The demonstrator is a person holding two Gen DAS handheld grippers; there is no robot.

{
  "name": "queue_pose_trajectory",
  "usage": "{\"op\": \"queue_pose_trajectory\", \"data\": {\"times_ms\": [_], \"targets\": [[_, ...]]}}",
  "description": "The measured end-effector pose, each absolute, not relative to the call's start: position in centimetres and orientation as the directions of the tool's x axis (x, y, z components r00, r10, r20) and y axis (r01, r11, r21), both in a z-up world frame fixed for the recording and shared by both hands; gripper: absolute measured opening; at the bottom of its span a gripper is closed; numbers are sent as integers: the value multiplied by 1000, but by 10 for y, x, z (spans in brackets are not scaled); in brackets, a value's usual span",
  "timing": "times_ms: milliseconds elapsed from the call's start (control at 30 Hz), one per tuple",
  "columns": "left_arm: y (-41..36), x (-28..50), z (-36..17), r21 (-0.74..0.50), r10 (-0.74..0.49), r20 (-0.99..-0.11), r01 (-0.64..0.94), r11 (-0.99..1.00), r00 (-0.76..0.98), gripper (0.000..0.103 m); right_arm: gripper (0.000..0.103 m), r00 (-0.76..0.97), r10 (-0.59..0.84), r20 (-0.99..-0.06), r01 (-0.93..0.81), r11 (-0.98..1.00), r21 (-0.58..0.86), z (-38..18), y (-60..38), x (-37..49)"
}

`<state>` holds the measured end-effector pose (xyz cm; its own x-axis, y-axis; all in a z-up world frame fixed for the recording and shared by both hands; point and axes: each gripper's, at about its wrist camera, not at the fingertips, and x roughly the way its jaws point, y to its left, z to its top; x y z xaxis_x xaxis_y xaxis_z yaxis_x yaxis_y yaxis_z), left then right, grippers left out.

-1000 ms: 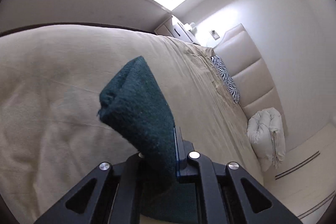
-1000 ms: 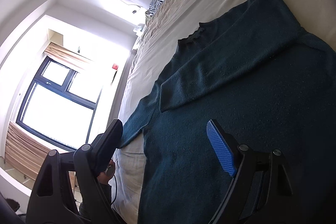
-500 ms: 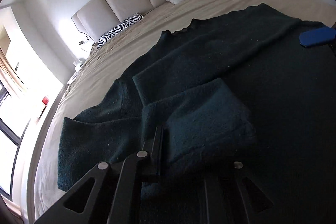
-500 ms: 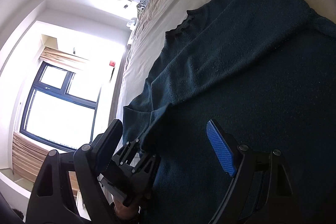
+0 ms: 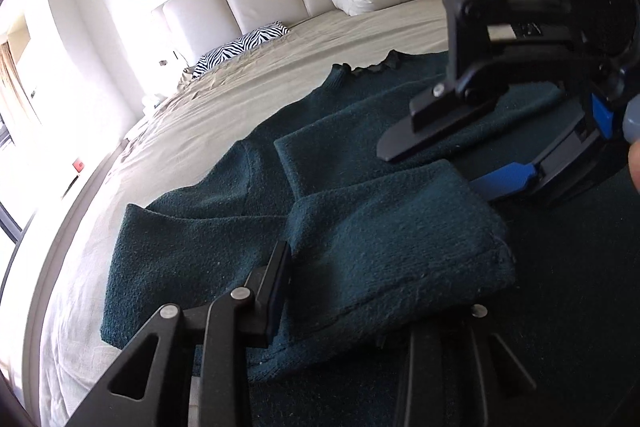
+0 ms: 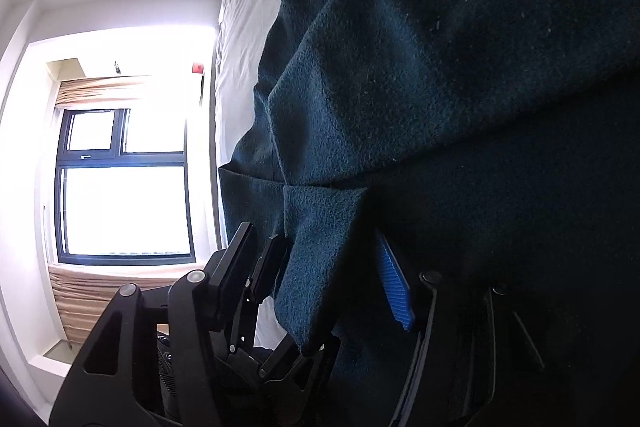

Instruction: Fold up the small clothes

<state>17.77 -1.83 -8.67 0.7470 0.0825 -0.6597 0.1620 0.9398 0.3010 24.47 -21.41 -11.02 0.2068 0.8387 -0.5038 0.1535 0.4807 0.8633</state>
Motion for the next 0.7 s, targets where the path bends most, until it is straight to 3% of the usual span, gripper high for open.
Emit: {"op": "queue_pose_trajectory", "data": {"times_ms": [200,367,467,700], "targets": [[3,177,-76,166,18,-676,128,978,736,39,10,113,799,-591,85,585,807,-111,-186,239],[58,147,-49,-177,-153,-629,50,983,762,54,7,198,706,-680,-139,707,694,-46,-178,234],[101,137,-40,-311,-173,-601,-30,950,780,56,7,286,660,-695,-236,751,616,2,-190,238],[186,148,-32,-473,-173,-570,-149,868,803,56,7,416,482,-771,-146,872,467,23,-276,260]]}}
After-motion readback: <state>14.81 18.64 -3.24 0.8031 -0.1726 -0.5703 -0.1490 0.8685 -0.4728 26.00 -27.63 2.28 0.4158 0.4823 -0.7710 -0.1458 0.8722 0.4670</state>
